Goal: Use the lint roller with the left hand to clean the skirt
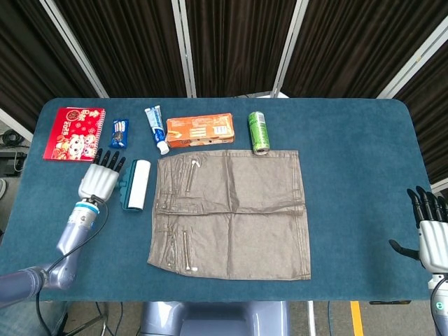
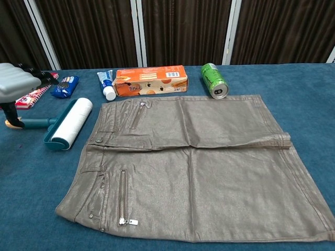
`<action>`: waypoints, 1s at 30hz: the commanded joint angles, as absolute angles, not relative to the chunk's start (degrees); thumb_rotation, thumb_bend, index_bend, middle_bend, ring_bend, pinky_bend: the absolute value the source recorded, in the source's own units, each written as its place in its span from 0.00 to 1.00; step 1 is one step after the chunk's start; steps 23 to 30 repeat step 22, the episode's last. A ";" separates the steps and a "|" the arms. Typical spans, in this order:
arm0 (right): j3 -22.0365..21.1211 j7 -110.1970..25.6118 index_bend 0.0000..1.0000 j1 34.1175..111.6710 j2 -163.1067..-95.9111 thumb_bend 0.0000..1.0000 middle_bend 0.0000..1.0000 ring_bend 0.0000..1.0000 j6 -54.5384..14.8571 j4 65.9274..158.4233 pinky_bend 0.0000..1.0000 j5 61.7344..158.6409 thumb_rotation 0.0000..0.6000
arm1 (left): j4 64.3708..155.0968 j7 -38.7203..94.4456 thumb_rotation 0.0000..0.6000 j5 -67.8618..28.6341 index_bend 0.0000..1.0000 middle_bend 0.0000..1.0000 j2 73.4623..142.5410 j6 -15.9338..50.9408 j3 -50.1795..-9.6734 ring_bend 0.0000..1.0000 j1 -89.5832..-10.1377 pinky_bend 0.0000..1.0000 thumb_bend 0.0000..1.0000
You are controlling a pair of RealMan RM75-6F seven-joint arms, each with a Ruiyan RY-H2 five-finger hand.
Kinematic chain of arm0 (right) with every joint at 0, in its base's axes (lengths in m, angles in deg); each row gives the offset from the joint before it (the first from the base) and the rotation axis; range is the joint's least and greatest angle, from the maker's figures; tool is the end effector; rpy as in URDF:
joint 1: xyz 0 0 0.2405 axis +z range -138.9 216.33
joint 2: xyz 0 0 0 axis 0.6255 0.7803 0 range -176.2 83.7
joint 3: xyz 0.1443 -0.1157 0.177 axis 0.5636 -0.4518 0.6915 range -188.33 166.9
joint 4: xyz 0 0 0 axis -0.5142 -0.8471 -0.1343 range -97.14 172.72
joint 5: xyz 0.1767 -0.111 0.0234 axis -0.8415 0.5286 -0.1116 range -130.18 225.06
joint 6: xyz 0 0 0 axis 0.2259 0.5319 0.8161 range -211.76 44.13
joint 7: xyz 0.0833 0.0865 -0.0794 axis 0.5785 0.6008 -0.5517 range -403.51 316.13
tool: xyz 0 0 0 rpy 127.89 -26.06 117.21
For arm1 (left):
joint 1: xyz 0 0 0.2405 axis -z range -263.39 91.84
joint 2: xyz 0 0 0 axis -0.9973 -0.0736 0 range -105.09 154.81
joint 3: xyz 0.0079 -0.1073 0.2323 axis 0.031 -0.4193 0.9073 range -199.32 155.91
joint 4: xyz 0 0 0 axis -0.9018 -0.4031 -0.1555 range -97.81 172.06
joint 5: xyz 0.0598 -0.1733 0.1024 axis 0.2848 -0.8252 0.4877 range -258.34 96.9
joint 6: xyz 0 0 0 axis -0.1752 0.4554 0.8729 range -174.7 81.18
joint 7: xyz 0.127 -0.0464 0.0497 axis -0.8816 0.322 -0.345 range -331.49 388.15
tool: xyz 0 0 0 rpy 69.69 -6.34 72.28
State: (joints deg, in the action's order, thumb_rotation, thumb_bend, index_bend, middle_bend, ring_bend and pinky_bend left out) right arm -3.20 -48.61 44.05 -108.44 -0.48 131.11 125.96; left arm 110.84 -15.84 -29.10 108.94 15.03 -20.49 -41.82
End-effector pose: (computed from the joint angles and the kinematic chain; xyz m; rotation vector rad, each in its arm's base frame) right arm -0.3197 -0.1994 0.1835 1.2815 -0.8451 0.8151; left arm -0.2462 0.3684 0.0371 -1.7748 -0.4485 -0.3215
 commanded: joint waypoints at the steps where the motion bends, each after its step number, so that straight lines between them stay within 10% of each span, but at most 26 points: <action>1: -3.35 -48.47 0.00 44.09 -108.39 0.00 0.00 0.00 -0.45 131.12 0.00 126.37 1.00 | 115.61 -10.30 1.00 -26.69 0.00 0.00 105.81 20.76 -22.84 0.00 -44.99 0.00 0.00; 18: -4.68 -47.71 0.00 43.34 -107.62 0.00 0.00 0.00 2.86 131.78 0.00 131.92 1.00 | 137.31 13.51 1.00 -10.45 0.00 0.00 94.58 45.21 -17.02 0.00 -67.26 0.00 0.00; 30: -4.87 -48.23 0.00 43.22 -107.73 0.00 0.00 0.00 3.22 131.80 0.00 132.40 1.00 | 134.75 16.36 1.00 -7.34 0.00 0.00 95.03 45.95 -15.73 0.00 -69.47 0.00 0.00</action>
